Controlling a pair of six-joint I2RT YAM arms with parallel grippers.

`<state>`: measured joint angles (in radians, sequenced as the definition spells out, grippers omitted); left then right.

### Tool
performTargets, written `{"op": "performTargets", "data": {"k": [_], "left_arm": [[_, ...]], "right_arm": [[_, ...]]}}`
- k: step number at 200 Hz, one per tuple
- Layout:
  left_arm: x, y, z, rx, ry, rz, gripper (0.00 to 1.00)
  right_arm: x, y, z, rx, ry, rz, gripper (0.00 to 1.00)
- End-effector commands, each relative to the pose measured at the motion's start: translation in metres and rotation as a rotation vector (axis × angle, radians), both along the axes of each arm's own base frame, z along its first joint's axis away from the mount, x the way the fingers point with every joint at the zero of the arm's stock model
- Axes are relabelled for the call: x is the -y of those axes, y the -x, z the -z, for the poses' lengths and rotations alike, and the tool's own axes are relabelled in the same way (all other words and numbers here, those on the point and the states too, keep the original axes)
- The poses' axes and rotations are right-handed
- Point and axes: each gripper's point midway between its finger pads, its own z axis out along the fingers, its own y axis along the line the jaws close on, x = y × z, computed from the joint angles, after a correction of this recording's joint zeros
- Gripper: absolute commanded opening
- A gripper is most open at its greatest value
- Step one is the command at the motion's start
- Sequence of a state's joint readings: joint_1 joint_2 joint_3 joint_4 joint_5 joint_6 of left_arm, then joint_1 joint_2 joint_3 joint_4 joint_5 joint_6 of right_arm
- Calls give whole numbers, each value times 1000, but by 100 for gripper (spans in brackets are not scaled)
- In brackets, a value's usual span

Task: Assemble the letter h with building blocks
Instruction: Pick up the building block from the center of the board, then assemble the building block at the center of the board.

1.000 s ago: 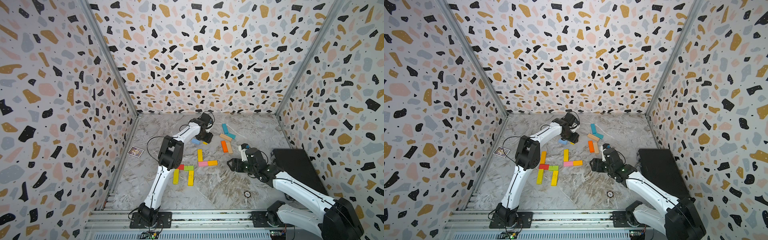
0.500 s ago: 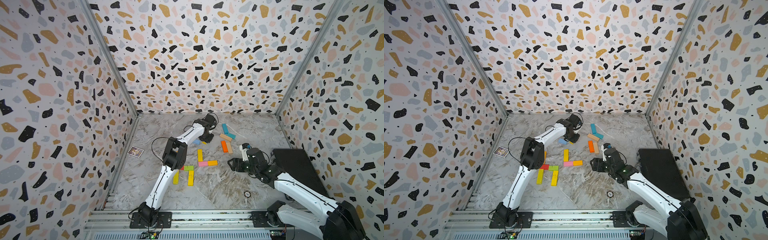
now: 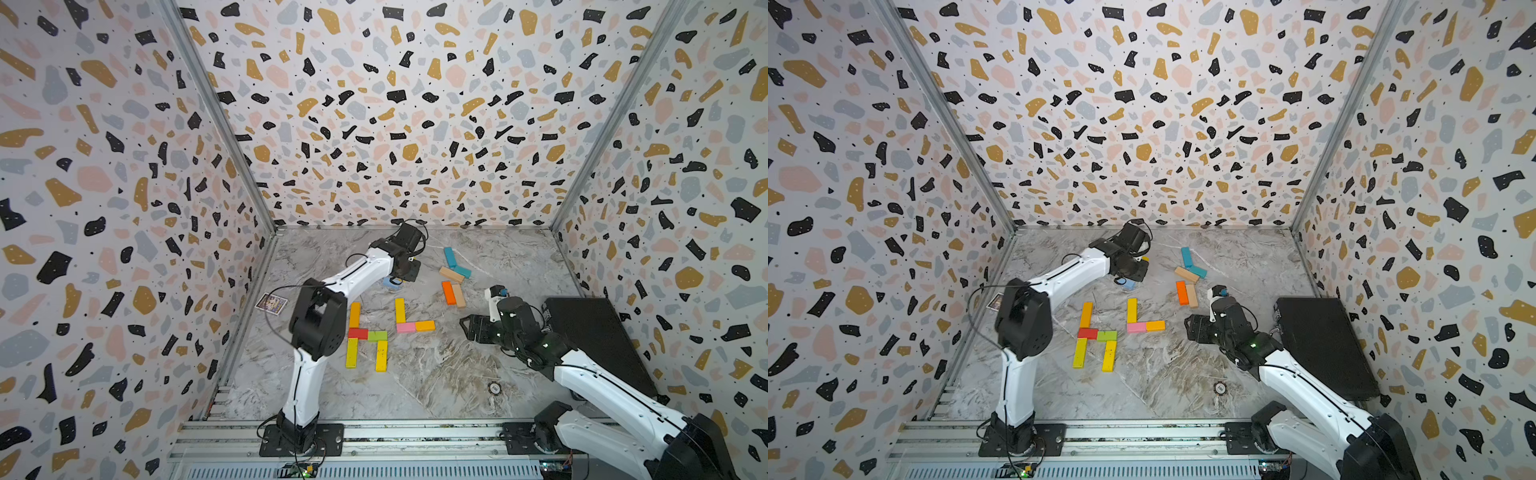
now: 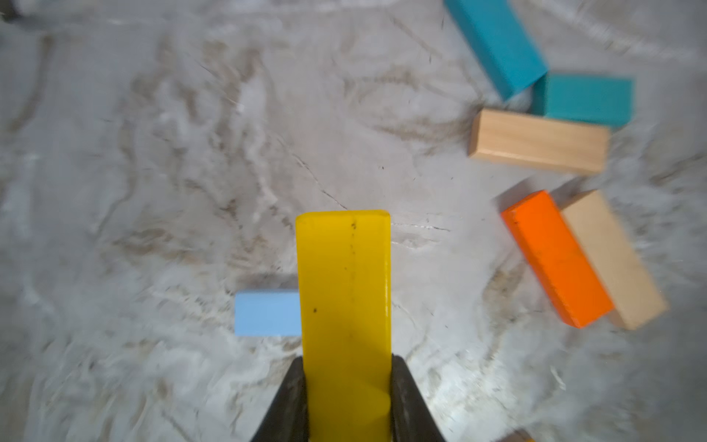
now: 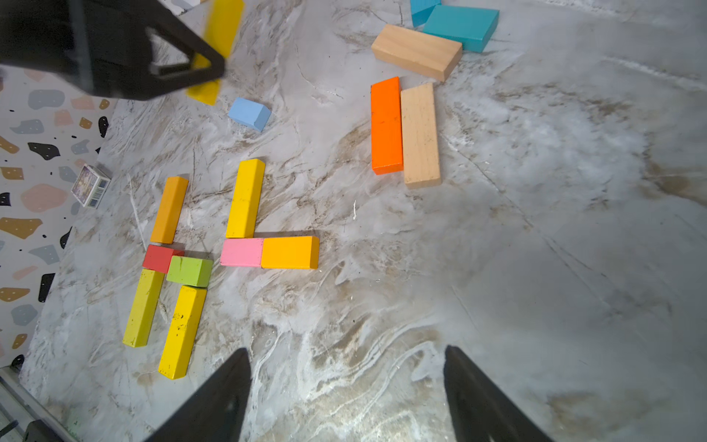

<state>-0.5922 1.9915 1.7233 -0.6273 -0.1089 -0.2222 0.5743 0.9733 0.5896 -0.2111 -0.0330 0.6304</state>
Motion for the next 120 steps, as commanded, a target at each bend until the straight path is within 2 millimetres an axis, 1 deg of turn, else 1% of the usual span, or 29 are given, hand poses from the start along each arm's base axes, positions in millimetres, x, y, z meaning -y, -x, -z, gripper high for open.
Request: {"op": "performTargets", "data": {"k": [1, 9, 12, 22, 29, 31, 37, 65, 93, 103, 120], "left_arm": [[5, 30, -35, 80, 121, -109, 10], [0, 48, -33, 69, 129, -134, 9], [-1, 54, -29, 60, 130, -144, 9], [-4, 76, -29, 57, 144, -165, 9], [-8, 92, -24, 46, 143, -184, 9], [-9, 94, -26, 51, 150, -192, 9], [-14, 108, -18, 39, 142, -205, 9], [-29, 158, -5, 9, 138, -285, 10], [-35, 193, 15, -42, 136, -344, 10], [-37, 203, 23, -64, 122, -364, 10], [-32, 215, 37, -103, 113, -372, 9]], "right_arm": [[4, 1, 1, 0, 1, 20, 81], [2, 1, 2, -3, -8, 18, 81], [1, 1, 2, -4, -12, 16, 81], [-2, 2, 3, -9, -30, 8, 81], [-4, 2, 5, -12, -45, 3, 81], [-5, 2, 4, -12, -50, 1, 81], [-6, 2, 5, -14, -58, 0, 81], [-5, 3, 8, -27, -54, 8, 81], [-4, 4, 7, -25, -59, 14, 81], [-2, 4, 7, -24, -57, 24, 81], [-1, 4, 8, -27, -58, 32, 82]]}}
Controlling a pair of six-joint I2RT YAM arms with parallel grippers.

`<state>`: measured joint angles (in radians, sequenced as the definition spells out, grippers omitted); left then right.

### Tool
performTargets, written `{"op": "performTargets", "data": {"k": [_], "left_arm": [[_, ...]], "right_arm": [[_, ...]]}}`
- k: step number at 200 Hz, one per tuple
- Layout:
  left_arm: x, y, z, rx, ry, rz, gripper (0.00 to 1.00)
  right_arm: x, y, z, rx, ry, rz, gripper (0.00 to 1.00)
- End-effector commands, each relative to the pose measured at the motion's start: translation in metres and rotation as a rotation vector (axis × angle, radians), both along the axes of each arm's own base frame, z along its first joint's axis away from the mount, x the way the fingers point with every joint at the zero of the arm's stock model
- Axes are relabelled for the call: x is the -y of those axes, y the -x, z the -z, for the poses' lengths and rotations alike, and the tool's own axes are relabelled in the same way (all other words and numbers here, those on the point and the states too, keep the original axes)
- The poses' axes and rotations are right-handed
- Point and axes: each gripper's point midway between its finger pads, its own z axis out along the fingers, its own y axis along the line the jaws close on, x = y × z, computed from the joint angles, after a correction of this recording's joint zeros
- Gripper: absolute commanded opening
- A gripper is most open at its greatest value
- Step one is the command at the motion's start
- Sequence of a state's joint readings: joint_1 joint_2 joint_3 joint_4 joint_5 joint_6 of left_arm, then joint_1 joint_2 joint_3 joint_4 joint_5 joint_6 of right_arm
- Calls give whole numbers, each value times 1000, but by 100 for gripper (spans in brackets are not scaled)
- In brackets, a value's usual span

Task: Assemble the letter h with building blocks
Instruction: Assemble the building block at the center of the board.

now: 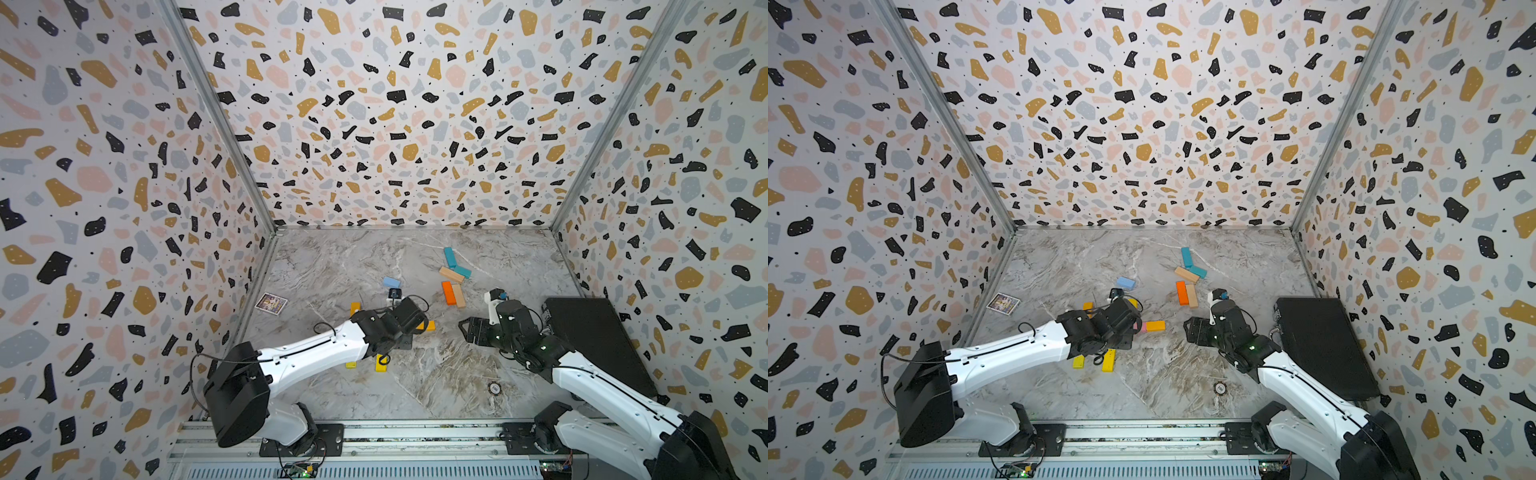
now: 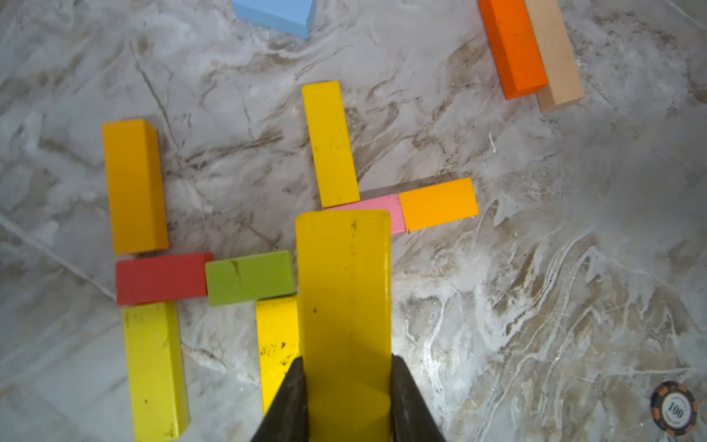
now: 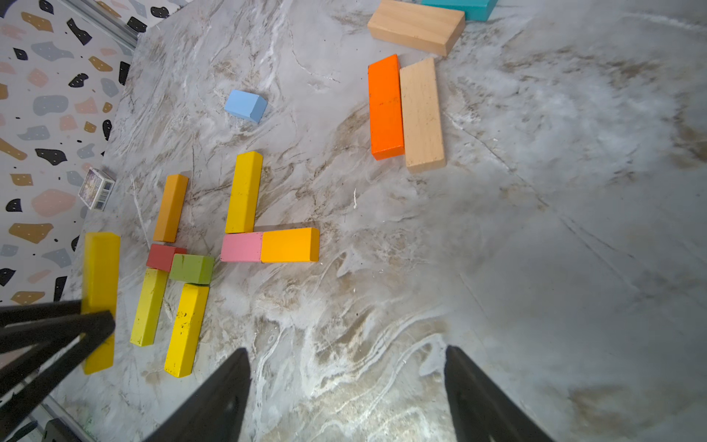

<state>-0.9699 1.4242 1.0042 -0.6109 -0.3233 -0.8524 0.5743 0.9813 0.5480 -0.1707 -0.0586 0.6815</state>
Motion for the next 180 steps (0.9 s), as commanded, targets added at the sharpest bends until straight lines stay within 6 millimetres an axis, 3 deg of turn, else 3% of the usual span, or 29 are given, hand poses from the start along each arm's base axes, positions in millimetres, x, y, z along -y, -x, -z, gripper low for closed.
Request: {"op": "performTargets", "data": {"k": [1, 32, 98, 180], "left_arm": [[-2, 11, 11, -25, 21, -111, 9], [13, 22, 32, -98, -13, -84, 8], [29, 28, 58, -181, -27, -24, 7], [23, 27, 77, -233, -83, 1, 5]], "right_arm": [[2, 0, -4, 12, -18, 20, 82], [2, 0, -6, 9, -22, 23, 82], [13, 1, -14, 39, -10, 57, 83], [22, 1, -24, 60, -10, 82, 84]]}}
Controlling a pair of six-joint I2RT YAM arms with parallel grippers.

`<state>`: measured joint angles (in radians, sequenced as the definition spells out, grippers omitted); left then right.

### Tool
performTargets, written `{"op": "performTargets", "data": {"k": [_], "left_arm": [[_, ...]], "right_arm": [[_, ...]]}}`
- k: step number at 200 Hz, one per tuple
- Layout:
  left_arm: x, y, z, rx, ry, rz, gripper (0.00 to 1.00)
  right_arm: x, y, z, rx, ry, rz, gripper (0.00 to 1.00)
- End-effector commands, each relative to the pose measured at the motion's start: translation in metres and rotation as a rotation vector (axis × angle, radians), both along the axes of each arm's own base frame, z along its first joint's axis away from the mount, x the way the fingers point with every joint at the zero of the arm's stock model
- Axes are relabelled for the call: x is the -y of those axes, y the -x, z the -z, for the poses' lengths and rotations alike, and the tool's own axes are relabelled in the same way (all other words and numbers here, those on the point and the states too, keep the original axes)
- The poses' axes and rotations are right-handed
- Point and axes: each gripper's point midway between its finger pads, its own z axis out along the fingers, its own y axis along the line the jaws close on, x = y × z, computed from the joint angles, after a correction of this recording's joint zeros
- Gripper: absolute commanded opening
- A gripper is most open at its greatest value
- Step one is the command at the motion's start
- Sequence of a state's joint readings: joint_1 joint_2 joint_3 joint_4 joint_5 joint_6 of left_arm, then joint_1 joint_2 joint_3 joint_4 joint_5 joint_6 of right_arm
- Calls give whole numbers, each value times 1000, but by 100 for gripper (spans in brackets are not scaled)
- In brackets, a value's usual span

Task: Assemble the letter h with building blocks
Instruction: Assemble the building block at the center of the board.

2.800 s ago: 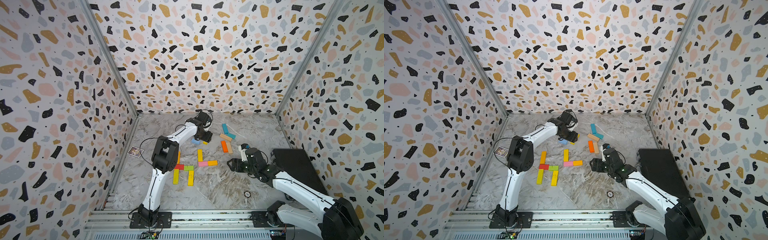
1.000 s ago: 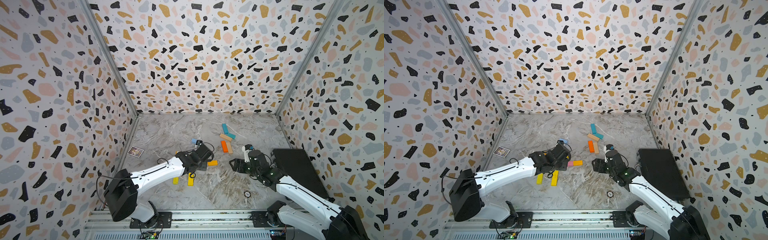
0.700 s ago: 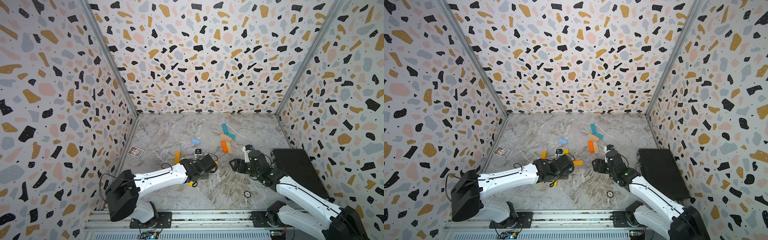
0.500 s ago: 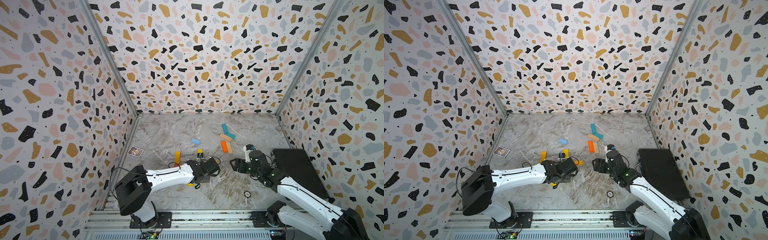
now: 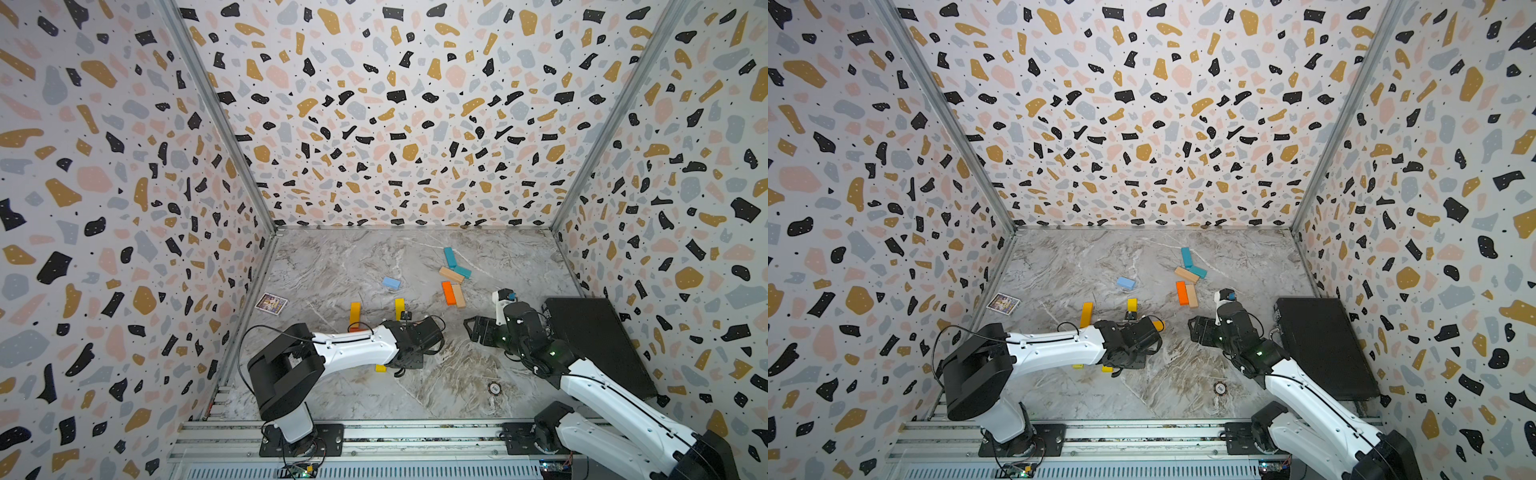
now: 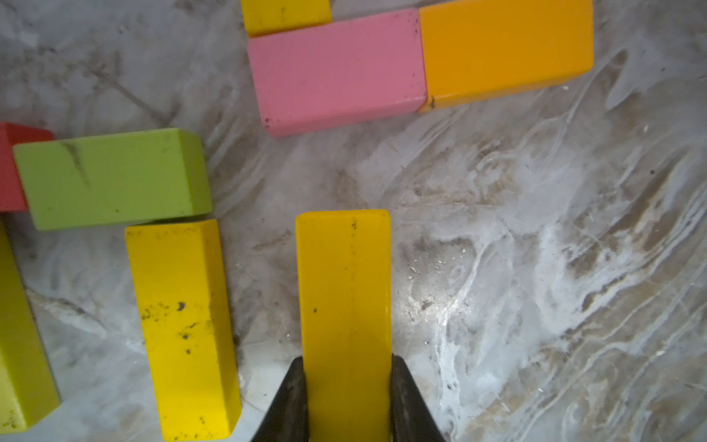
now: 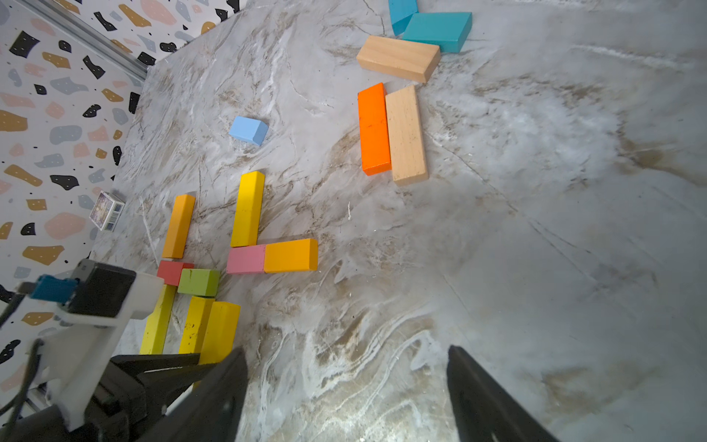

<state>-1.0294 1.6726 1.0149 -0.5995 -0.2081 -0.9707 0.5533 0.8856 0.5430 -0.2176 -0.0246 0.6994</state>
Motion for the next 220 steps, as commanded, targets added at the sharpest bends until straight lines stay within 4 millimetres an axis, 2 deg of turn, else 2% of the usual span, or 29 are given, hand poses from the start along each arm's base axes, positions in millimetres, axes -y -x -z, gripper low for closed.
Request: {"op": "performTargets", "data": {"k": [1, 72, 220], "left_arm": [[1, -5, -1, -5, 3, 12, 5], [-6, -13, 3, -4, -28, 12, 3], [-3, -25, 16, -11, -19, -29, 1]], "right_arm": [[7, -1, -8, 19, 7, 24, 84], [8, 0, -12, 27, -6, 25, 84], [7, 1, -13, 28, -20, 18, 84]]}}
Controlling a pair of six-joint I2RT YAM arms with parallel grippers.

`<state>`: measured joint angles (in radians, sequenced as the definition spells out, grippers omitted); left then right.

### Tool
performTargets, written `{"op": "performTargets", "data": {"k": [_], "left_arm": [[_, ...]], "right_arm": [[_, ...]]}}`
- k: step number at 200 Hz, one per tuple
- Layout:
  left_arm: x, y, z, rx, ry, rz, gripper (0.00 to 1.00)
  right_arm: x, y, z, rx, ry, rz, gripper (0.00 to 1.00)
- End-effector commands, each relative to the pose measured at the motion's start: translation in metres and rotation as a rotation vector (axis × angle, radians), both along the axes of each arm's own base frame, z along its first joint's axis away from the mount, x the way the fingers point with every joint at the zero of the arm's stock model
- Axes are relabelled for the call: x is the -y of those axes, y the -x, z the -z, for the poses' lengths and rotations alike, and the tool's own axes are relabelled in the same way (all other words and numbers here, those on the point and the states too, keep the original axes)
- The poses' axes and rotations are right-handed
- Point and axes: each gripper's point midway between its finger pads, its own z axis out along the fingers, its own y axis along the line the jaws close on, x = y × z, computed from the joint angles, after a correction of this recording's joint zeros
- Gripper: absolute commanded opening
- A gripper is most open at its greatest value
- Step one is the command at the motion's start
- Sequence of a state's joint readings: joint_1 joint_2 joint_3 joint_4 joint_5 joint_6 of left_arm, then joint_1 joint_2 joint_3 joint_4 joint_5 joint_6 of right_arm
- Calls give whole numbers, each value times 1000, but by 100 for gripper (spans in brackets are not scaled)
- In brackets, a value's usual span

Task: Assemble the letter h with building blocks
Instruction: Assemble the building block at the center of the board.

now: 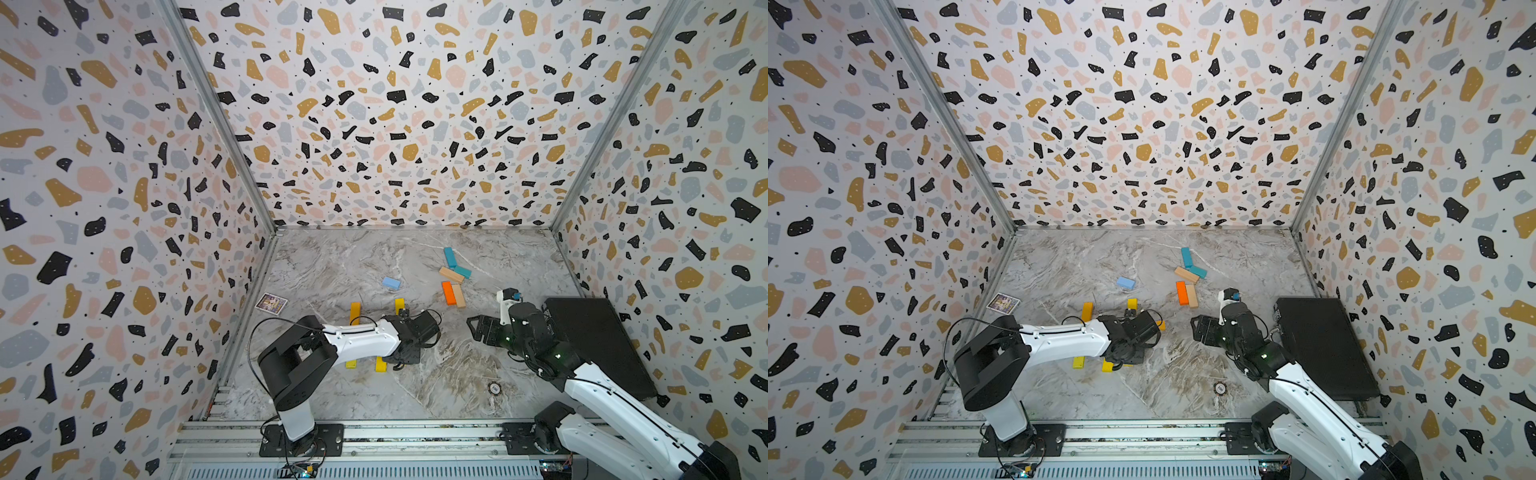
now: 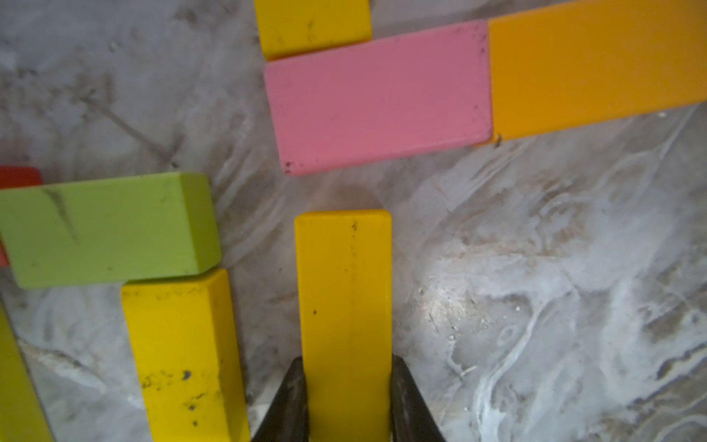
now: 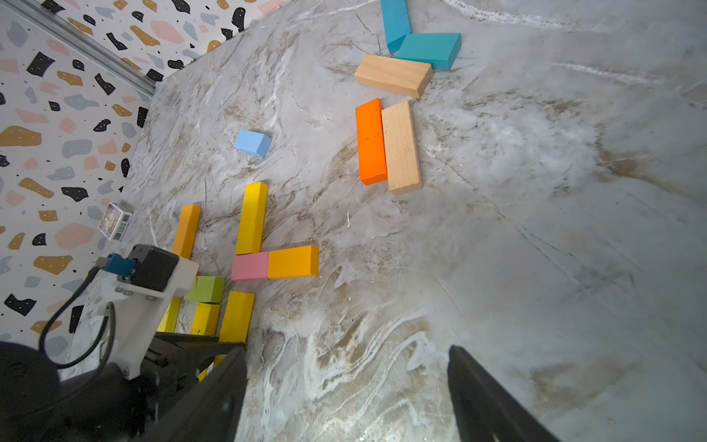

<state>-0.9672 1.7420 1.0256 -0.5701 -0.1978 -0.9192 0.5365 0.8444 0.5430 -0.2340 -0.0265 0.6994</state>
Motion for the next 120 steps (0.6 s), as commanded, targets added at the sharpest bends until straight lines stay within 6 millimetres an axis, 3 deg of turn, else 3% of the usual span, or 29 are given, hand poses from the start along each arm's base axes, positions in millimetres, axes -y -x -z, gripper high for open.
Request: {"op": "performTargets", "data": {"k": [1, 120], "left_arm": [[5, -8, -1, 10, 14, -19, 1], [-3, -11, 6, 6, -5, -47, 5]], "right_arm": [[1, 0, -5, 9, -6, 3, 84], [0, 1, -5, 5, -11, -2, 84]]}}
